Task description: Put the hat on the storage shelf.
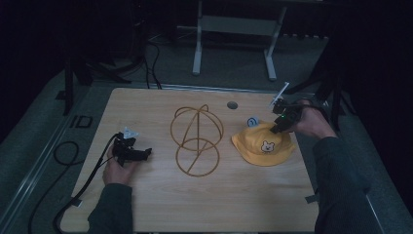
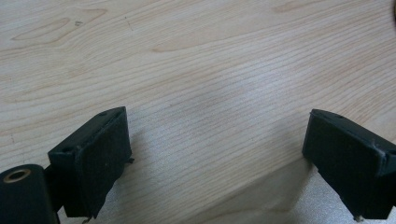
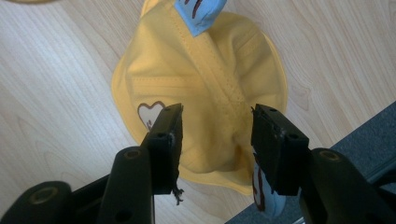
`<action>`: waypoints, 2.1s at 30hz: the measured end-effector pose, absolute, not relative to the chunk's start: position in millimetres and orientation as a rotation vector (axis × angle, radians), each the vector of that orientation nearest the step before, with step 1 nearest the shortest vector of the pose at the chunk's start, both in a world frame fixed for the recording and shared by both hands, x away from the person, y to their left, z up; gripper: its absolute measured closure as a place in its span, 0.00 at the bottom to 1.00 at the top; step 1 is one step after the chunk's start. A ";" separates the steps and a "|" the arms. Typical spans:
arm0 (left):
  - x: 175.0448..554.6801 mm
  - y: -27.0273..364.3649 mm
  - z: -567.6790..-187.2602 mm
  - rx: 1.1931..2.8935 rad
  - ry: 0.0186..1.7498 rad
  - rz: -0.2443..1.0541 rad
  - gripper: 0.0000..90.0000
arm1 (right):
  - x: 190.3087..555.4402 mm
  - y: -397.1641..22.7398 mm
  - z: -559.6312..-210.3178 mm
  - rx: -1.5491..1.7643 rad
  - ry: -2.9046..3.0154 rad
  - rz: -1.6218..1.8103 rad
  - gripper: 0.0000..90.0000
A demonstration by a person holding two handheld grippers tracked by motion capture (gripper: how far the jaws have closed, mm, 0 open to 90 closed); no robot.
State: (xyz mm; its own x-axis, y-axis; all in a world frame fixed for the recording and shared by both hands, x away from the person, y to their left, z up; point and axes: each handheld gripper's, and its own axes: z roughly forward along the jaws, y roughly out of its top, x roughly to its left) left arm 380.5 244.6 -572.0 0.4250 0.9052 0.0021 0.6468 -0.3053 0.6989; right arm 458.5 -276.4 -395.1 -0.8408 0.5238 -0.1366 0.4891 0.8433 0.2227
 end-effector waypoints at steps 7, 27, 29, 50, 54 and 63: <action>380.4 244.4 -572.1 2.055 1.307 0.534 0.08 | 468.2 -267.2 -404.0 0.791 2.822 0.219 0.57; 380.4 244.4 -572.1 2.055 1.307 0.533 0.08 | 480.4 -261.3 -425.1 0.768 2.886 0.125 0.85; 380.4 244.4 -572.1 2.055 1.307 0.533 0.08 | 477.9 -261.2 -422.4 0.750 2.891 0.133 0.85; 380.4 244.4 -572.1 2.055 1.305 0.535 0.08 | 450.4 -254.6 -376.0 0.649 2.900 0.216 0.86; 380.4 244.5 -572.1 2.056 1.306 0.535 0.08 | 445.8 -251.4 -368.9 0.635 2.901 0.241 0.86; 380.4 244.6 -571.9 2.058 1.306 0.533 0.08 | 438.3 -241.0 -351.9 0.582 2.885 0.261 0.86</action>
State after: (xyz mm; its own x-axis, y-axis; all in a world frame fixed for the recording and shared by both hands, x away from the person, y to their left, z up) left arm 380.4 244.6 -571.9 0.4255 0.9050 0.0016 0.6475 -0.3056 0.6981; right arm 438.3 -241.0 -351.9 -0.9055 0.3980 -0.1473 0.3651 0.9075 0.2078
